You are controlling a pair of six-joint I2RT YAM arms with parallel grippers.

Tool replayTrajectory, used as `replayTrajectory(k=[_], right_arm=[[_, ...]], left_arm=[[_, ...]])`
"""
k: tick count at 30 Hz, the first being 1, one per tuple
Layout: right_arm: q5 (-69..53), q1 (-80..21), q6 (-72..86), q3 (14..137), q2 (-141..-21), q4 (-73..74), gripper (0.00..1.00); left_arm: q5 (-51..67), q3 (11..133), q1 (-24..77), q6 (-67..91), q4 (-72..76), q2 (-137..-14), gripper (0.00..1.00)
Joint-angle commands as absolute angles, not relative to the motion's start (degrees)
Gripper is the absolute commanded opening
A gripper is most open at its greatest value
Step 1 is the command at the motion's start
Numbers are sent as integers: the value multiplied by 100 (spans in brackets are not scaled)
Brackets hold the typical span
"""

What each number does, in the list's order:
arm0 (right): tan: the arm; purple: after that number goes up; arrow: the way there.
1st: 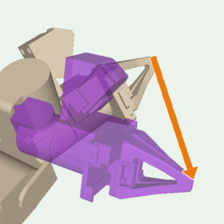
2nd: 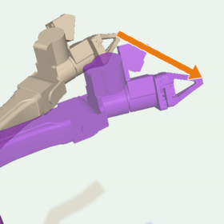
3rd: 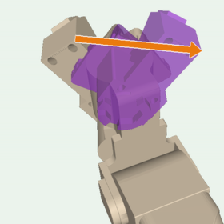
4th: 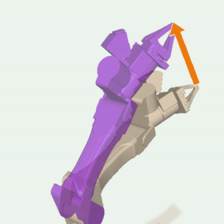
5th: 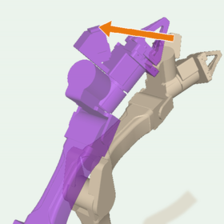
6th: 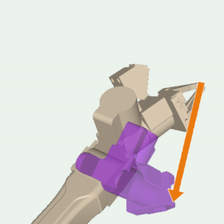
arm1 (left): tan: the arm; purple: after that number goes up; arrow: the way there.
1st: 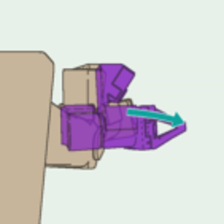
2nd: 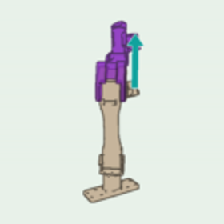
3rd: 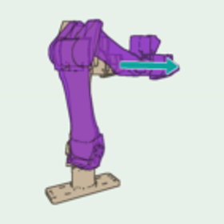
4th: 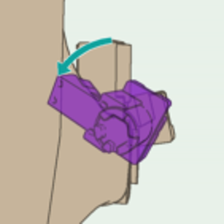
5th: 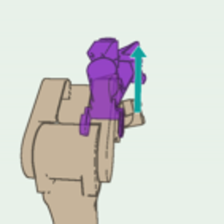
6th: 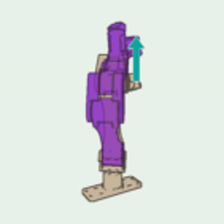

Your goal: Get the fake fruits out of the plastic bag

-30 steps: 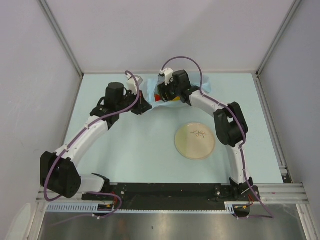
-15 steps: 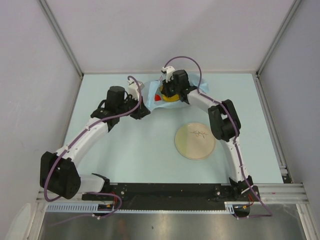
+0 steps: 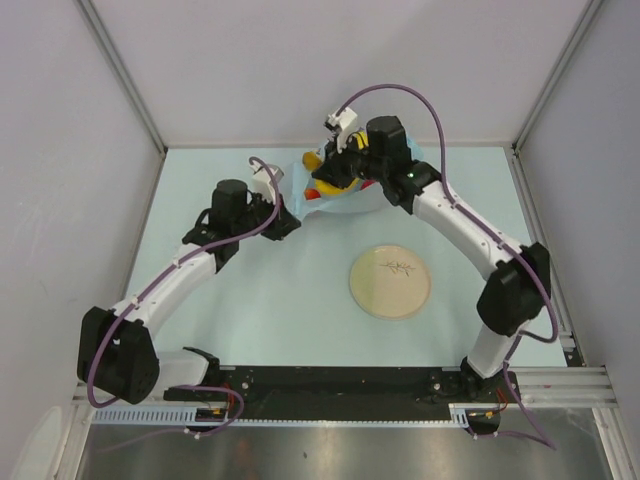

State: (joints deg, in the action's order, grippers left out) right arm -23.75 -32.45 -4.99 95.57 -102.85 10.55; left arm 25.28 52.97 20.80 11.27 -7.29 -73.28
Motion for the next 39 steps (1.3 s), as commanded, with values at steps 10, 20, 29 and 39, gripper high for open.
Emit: replayTrajectory(k=[10, 20, 29, 39], right_arm=[[-3877, -3454, -4697, 9458, -8588, 5375, 0], [-2541, -3305, -8893, 7673, -7734, 8375, 0], [-863, -3191, -10360, 6970, -8270, 7955, 0], [-694, -2787, -11354, 6952, -8973, 7489, 0]], left_arm=[[2215, 5809, 1951, 677, -290, -7435, 0], [2259, 5977, 1942, 395, -387, -7471, 0], [2312, 5660, 1942, 299, -378, -7225, 0], [2259, 5406, 1907, 193, -360, -7049, 0]])
